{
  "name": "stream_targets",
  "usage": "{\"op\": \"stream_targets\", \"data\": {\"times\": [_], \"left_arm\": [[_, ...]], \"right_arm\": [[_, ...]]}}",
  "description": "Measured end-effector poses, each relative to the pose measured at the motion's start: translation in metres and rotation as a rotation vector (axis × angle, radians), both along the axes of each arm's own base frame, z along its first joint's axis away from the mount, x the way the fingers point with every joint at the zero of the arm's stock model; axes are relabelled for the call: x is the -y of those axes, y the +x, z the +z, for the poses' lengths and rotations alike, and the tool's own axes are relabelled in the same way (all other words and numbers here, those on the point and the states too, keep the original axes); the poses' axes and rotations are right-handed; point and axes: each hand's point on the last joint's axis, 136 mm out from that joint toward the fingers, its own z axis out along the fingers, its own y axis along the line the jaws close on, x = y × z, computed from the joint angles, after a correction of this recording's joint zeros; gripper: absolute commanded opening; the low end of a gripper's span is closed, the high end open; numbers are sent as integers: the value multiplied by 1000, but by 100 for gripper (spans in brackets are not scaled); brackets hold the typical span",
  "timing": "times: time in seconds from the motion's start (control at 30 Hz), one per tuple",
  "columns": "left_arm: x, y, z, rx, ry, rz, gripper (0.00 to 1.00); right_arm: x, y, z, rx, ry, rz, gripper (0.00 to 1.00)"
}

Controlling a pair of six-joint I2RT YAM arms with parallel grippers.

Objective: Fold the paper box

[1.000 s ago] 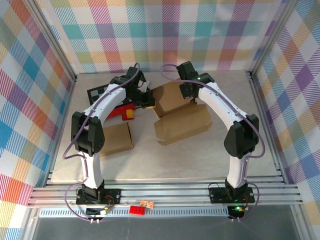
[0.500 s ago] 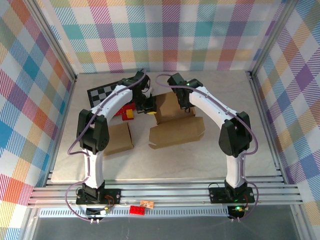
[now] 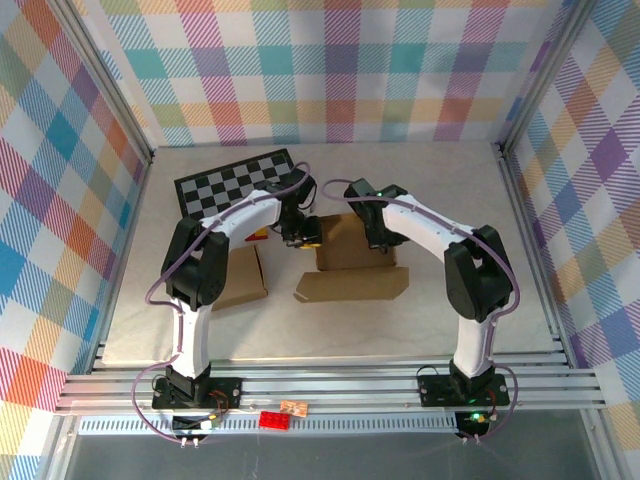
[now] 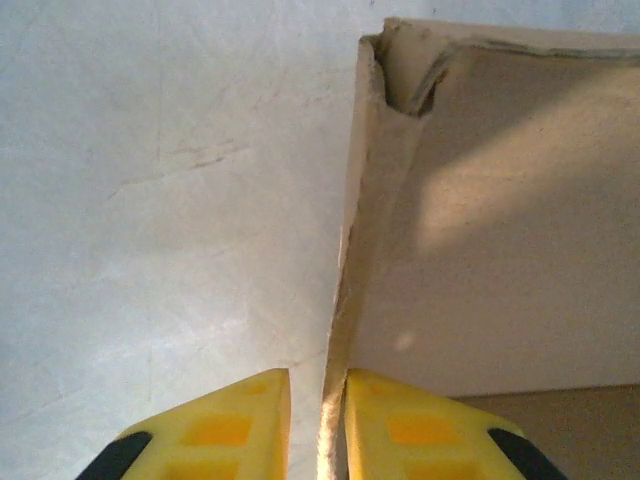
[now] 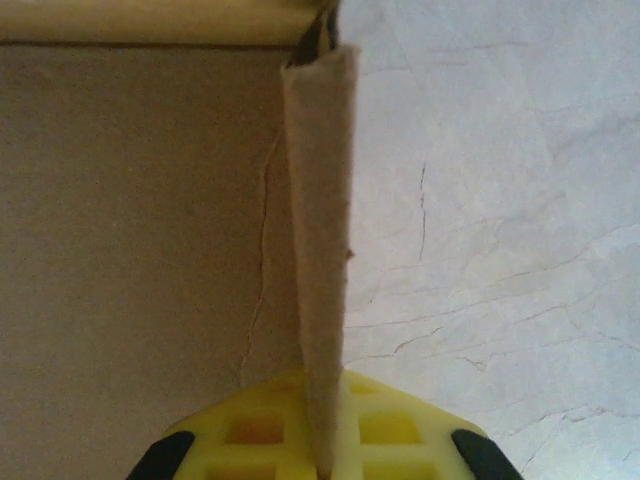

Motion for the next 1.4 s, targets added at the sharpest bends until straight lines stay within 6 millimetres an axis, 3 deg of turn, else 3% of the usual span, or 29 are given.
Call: {"op": "stream_targets", "data": {"times": [0.17, 0.4, 0.67, 1.1, 1.2, 1.4], "left_arm": [[9, 1, -6, 35, 17, 5, 25], [11, 1, -20, 26, 40, 15, 22], [12, 0, -26, 59, 104, 6, 0], [13, -5, -20, 142, 241, 86, 0], [13, -4, -20, 143, 240, 90, 26], [13, -5, -20, 139, 238, 98, 39]], "right_arm": [[0, -1, 4, 24, 26, -14, 0], [-2, -3, 4, 32, 36, -21, 0], [-4, -3, 3, 35, 46, -24, 0], [-5, -8, -2, 29, 46, -38, 0], [-5, -9, -2, 29, 46, -38, 0], [-6, -10, -3, 26, 51, -39, 0]]}}
